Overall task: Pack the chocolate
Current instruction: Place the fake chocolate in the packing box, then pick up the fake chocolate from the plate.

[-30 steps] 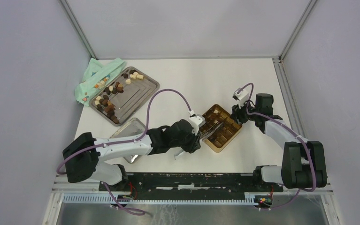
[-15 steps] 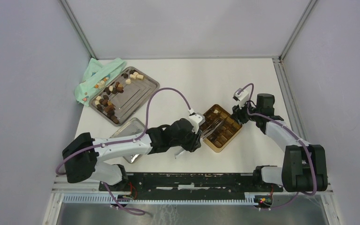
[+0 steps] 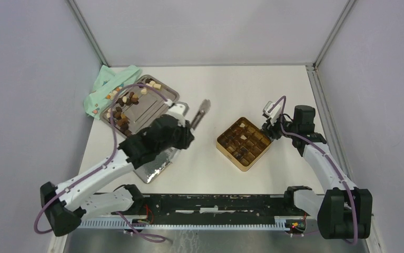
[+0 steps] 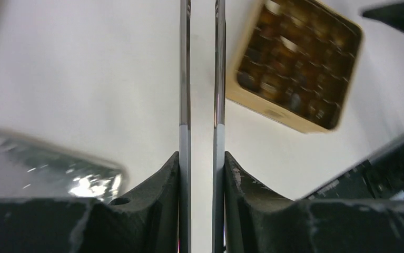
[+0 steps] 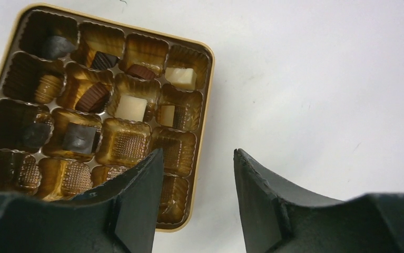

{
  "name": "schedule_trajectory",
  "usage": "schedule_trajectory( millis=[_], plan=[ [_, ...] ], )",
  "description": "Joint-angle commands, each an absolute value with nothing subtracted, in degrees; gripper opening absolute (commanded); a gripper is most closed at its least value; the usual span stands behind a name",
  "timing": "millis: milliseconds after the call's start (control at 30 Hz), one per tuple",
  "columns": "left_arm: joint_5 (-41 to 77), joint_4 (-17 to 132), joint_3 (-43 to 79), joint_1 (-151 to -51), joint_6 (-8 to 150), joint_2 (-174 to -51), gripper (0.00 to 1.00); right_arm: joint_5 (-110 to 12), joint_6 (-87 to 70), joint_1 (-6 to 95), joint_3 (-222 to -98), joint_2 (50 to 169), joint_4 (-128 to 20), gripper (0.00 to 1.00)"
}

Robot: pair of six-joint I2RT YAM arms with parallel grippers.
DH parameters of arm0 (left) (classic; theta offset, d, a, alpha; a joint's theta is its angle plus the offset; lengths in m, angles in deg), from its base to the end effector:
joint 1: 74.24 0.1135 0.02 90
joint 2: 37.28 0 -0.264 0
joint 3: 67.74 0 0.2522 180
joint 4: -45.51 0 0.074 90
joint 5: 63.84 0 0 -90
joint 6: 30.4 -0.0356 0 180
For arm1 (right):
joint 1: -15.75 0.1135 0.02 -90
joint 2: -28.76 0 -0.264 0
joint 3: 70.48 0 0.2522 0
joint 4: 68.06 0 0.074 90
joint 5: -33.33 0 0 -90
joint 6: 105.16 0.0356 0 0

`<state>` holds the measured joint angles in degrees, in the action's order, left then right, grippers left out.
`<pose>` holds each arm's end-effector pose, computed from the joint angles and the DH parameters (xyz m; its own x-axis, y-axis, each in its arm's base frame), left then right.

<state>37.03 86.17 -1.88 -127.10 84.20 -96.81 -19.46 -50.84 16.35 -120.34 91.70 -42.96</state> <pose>0.1423 -0.1767 0.3074 -0.5963 0.1103 -0.7951 0.4846 0.8391 -0.2471 0.2258 0.0239 0.2283 -0.2200 -0.4668 -0.8565 -0.7534 0.6391 -0.1548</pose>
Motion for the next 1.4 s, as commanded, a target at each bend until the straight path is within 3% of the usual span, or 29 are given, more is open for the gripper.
schedule_trajectory(
  millis=[0,333,667,1367],
  plan=[
    [39.01,96.07,-1.78,-113.21,85.32,-87.89,0.34,-15.67,-53.61,16.14,-122.3,89.26,-41.53,0.58],
    [36.51,103.87,1.3,-92.25,82.15,-92.38,0.34,-13.34,-54.55,16.1,-122.23,88.79,-39.87,0.58],
    [24.73,102.2,1.47,-66.7,77.07,-98.49,0.35,-12.34,-55.32,16.1,-121.73,88.99,-39.6,0.58],
    [29.51,106.87,-6.36,-64.97,90.33,-97.1,0.37,-11.58,-56.63,16.33,-121.77,88.42,-38.71,0.58]
  ],
)
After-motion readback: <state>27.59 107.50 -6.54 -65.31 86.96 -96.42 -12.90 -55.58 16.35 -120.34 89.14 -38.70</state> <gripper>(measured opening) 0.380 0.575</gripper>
